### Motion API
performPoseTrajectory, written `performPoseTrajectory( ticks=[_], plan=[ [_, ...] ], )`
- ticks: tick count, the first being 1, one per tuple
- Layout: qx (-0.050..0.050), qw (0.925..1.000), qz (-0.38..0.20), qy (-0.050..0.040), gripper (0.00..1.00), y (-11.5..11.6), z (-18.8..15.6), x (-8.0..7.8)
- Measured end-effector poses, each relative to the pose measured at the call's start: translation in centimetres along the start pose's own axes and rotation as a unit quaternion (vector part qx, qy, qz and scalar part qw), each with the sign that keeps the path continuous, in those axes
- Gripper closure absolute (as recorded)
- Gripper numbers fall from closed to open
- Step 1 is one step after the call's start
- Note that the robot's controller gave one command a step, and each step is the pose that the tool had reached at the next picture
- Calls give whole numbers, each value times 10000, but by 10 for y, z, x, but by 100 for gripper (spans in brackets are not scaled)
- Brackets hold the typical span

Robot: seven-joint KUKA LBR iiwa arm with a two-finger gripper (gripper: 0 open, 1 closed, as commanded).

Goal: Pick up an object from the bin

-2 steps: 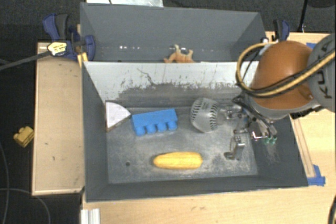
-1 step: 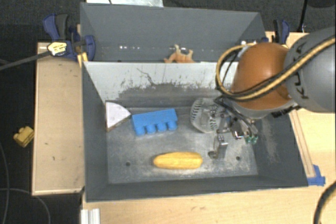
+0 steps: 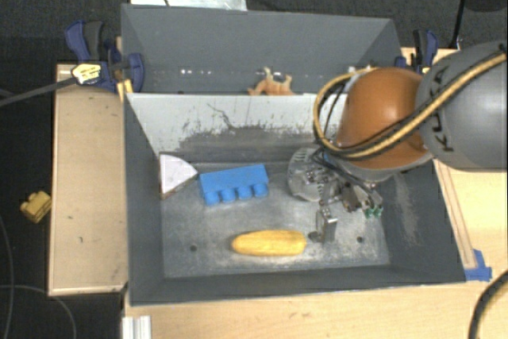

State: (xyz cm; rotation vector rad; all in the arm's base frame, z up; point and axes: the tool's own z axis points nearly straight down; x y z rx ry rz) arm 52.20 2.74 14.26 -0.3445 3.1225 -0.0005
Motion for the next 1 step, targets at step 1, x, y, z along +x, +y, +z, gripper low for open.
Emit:
performPoseTrajectory(
  ticks=[1],
  plan=[
    [-2,9970,774,-38,0,28,32,-4]
  ],
)
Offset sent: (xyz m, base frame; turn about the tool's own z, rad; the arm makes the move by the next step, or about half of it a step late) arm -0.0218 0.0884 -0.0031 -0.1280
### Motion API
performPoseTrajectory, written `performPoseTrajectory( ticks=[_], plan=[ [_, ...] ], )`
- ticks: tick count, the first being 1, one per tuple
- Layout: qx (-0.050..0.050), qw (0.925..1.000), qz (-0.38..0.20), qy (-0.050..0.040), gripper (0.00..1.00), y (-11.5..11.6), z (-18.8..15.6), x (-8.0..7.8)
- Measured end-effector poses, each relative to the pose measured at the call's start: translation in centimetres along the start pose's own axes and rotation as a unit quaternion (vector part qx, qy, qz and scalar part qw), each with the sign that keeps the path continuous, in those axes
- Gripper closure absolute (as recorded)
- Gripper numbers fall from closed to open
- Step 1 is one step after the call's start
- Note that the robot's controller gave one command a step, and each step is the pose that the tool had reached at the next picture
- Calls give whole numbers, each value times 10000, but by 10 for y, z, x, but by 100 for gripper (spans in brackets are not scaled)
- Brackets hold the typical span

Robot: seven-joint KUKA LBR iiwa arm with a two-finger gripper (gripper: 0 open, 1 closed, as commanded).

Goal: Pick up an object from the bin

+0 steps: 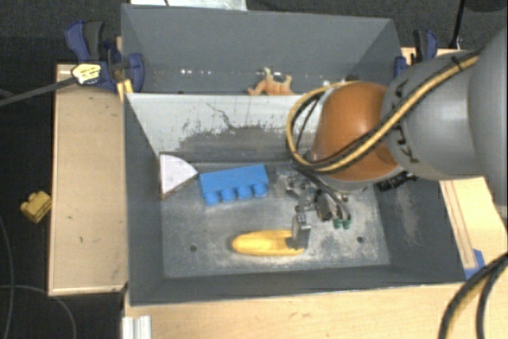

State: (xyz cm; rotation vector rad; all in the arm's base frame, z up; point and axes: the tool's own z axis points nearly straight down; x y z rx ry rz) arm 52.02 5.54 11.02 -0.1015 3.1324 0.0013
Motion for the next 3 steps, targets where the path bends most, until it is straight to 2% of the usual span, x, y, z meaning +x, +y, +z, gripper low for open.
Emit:
performPoseTrajectory(
  ticks=[1,2,3],
  plan=[
    [-1,9955,-946,46,0,38,-8,11],
    [-10,9913,-1315,4,0,47,-9,16],
    [2,10000,-55,32,100,19,39,36]
  ],
)
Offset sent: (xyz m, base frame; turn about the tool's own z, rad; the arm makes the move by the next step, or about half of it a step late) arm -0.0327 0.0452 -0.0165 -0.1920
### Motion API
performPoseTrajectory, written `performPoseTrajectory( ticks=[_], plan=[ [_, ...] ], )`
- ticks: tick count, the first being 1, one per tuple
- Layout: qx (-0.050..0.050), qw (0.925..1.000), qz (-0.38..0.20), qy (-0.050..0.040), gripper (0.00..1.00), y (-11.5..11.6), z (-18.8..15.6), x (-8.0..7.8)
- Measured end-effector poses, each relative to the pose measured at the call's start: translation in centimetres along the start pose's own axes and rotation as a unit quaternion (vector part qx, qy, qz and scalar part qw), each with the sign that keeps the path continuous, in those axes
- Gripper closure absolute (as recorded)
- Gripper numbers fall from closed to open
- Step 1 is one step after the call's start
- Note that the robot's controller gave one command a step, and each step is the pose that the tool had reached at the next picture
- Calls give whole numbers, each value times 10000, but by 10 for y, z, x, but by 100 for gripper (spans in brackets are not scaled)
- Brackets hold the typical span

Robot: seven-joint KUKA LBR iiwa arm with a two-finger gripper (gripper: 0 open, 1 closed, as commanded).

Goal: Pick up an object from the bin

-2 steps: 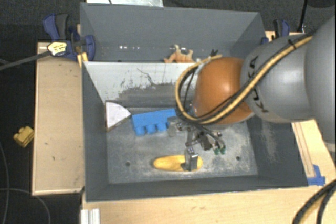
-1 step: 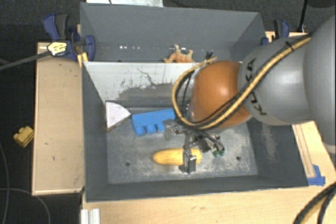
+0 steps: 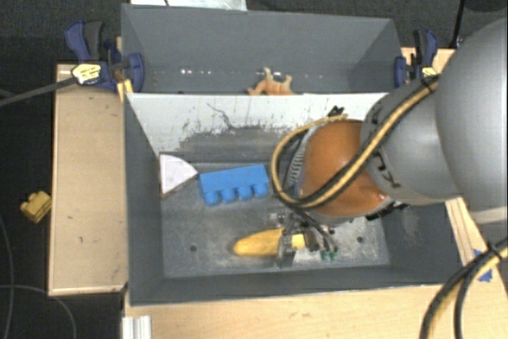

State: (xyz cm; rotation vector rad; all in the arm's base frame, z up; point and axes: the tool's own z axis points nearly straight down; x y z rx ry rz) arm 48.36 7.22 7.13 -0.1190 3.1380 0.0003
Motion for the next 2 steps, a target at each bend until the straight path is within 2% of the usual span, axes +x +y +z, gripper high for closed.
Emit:
performPoseTrajectory(
  ticks=[1,2],
  plan=[
    [0,10000,-2,0,100,0,0,0],
    [-2,9996,-286,-55,100,4,-192,-17]
  ],
)
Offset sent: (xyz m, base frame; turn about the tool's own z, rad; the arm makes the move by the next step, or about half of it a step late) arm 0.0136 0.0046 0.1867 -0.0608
